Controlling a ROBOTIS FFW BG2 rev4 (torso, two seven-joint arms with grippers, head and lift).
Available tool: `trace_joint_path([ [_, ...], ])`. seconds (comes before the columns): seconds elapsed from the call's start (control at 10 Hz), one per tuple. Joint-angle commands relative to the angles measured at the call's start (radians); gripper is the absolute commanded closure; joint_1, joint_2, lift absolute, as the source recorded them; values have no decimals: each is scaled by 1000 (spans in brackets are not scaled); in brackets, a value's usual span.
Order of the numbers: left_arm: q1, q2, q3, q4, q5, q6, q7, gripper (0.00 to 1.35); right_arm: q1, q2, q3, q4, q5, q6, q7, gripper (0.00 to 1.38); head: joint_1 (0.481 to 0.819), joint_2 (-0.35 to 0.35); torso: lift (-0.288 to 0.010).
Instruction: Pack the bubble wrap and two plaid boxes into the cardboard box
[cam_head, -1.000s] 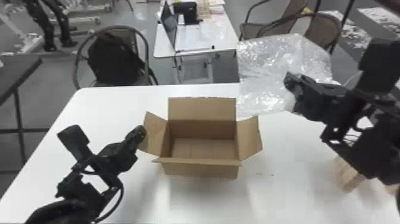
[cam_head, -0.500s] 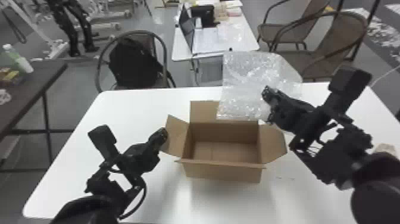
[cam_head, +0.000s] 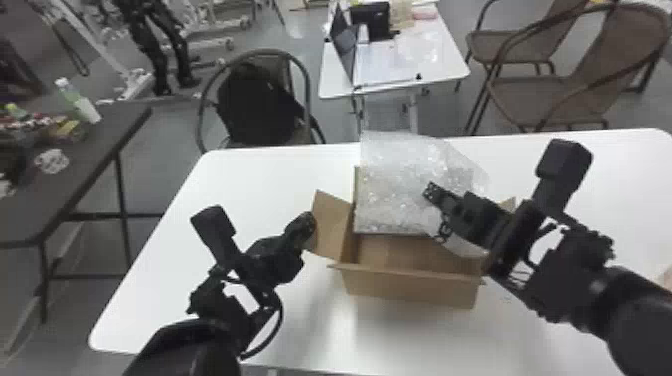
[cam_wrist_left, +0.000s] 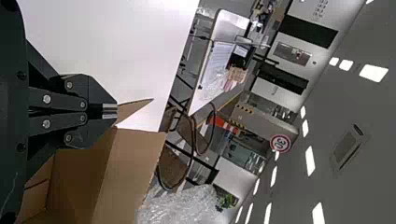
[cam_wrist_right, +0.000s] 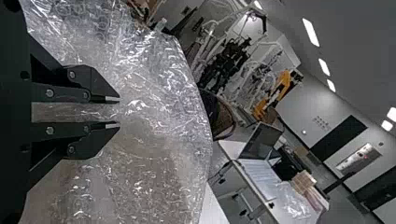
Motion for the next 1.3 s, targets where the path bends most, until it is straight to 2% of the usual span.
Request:
trace_joint_path([
  [0.0,1,-3,-3,-1,3,0,3,1208,4,-6,0,-17,-47,58,-77,1026,695,265,-109],
  [0.1,2,-3,-2,-1,3,-3,3,1208,5,-6,-3,-26,-52,73,-111,1026,695,265,-109],
  [0.2,4,-3,-3,-1,4,-3,4,1208,4,-1,-11,-15,-81,104,-131,969,695,265,-109],
  [0.3,4,-3,-3,-1,6,-3,6,1208,-3,16,-45,-6,-76,165,-117,611,695,266,-109],
  [0.4,7,-3,-3,-1,9,-6,6,1208,5,23,-63,-24,-20,164,-86,268,695,270,-109],
  [0.5,10,-3,-3,-1,12,-10,9,1208,11,30,-89,-38,45,162,-31,67,695,269,-109],
  [0.7,16,-3,-2,-3,21,-17,14,1208,25,30,-138,-103,258,113,116,137,695,248,-109],
  [0.8,16,-3,-3,-3,23,-23,14,1208,42,28,-164,-155,427,64,202,144,695,238,-109],
  [0.9,19,-3,0,-3,24,-29,15,1208,80,28,-183,-202,583,-14,256,144,695,212,-109],
  [1.0,21,-3,1,-3,27,-36,15,1208,139,28,-203,-239,689,-85,268,144,695,182,-109],
  [1.2,33,-3,9,-4,36,-48,17,1208,286,31,-238,-248,769,-244,268,144,695,137,-109],
])
